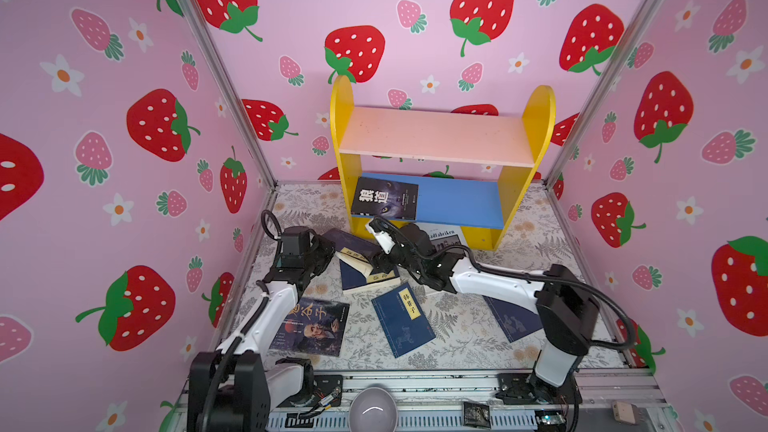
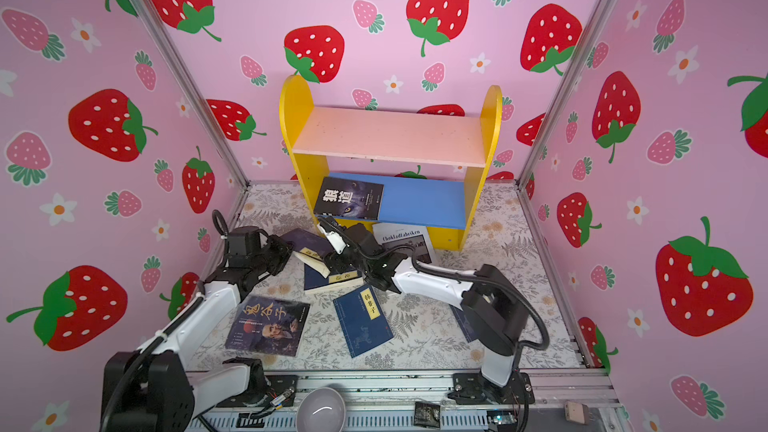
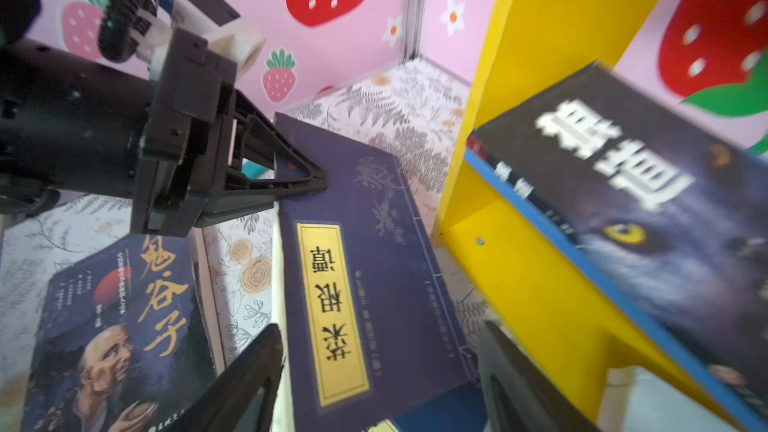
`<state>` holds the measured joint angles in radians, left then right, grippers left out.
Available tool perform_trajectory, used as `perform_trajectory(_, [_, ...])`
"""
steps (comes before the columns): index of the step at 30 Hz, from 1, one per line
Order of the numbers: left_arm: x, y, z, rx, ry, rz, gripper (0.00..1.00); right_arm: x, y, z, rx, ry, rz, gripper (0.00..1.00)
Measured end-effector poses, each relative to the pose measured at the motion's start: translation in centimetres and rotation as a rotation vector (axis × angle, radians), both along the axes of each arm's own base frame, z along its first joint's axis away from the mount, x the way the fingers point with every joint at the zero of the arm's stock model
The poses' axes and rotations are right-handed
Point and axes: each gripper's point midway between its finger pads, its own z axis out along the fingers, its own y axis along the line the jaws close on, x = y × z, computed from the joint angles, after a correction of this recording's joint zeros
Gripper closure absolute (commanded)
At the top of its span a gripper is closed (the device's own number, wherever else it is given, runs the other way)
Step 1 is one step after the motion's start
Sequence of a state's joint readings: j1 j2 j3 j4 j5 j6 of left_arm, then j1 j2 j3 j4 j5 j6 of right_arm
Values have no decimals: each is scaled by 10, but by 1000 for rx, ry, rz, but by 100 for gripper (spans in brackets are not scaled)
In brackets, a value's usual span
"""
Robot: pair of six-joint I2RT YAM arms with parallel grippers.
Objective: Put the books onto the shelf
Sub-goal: 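Grasp the navy yellow-label book with both grippers and lift it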
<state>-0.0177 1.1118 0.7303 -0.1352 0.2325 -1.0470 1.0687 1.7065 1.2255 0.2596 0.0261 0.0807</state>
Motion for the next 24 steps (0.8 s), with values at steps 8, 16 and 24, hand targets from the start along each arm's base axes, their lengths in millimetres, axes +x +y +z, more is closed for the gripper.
perform_trajectory(8, [-49,2,56,10,64,1,100,-65,-14,53,-14,-201,93,23])
perform_trajectory(16, [-61,-14,68,0,271,-122,100,-105,-50,-8,-252,-286,132,24])
perform_trajectory(24, [-76,-33,49,-76,402,-220,100,-113,-66,-23,-279,-334,110,26])
